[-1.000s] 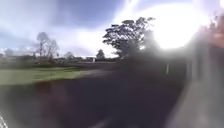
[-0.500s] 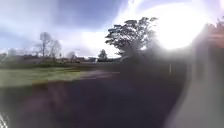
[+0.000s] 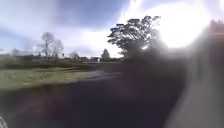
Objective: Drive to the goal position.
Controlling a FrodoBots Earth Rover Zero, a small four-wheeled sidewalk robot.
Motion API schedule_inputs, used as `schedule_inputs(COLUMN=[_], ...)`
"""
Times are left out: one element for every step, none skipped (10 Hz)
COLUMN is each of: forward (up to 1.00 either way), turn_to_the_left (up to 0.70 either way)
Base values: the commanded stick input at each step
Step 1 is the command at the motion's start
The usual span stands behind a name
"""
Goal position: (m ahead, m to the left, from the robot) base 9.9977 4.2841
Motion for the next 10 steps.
schedule_inputs(forward=[0.85, 0.85, 0.85, 0.85, 0.85, 0.85, 0.85, 0.85, 0.85, 0.85], turn_to_the_left=[-0.22, -0.10, 0.00, 0.00, 0.00, 0.00, 0.00, 0.00, 0.00, 0.00])
